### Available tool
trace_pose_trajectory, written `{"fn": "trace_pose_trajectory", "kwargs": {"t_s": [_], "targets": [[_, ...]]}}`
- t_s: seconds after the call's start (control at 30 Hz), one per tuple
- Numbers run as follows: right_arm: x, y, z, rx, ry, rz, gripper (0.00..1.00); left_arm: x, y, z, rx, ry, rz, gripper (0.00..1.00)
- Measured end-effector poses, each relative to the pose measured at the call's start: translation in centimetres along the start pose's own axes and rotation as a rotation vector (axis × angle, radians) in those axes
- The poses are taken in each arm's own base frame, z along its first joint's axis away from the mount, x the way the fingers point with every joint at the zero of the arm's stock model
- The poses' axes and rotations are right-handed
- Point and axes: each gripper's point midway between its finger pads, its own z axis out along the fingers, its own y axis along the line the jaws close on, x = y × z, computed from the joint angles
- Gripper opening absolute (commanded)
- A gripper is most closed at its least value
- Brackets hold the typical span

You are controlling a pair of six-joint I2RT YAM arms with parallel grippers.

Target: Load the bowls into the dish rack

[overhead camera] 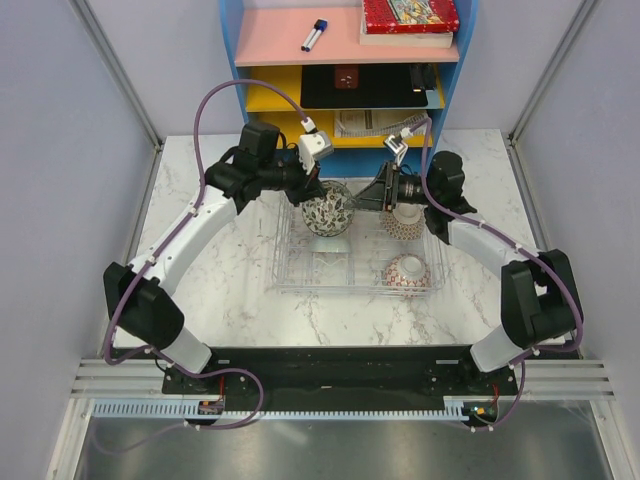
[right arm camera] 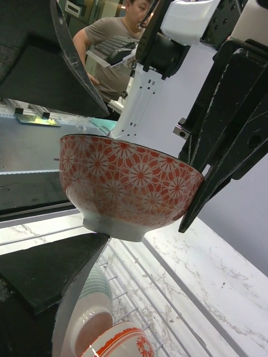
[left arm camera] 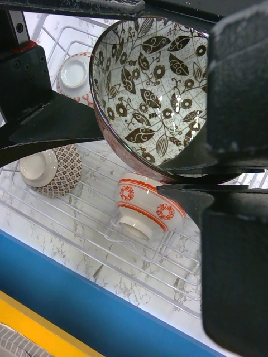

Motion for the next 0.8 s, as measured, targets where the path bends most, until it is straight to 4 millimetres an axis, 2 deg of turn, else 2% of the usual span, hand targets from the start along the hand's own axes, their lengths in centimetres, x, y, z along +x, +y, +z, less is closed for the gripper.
{"fn": "trace_pose_trajectory", "kwargs": {"t_s": [0.47, 0.7, 0.8], "targets": [[-0.2, 0.0, 0.0, -0.027, -0.018, 0.041, 0.94, -0.7, -0.6, 0.3, 0.009, -0.017, 0.002, 0.02], [0.1, 0.1, 0.2, -0.039, -0.005, 0.043, 0.88, -1.2, -1.6, 0.8, 0.029, -0.029, 0.016, 0.02], [0.1, 0.1, 0.2, -0.039, -0.004, 0.043, 0.90, -1.3, -1.6, 0.8, 0.028, -0.032, 0.018, 0.02]]}}
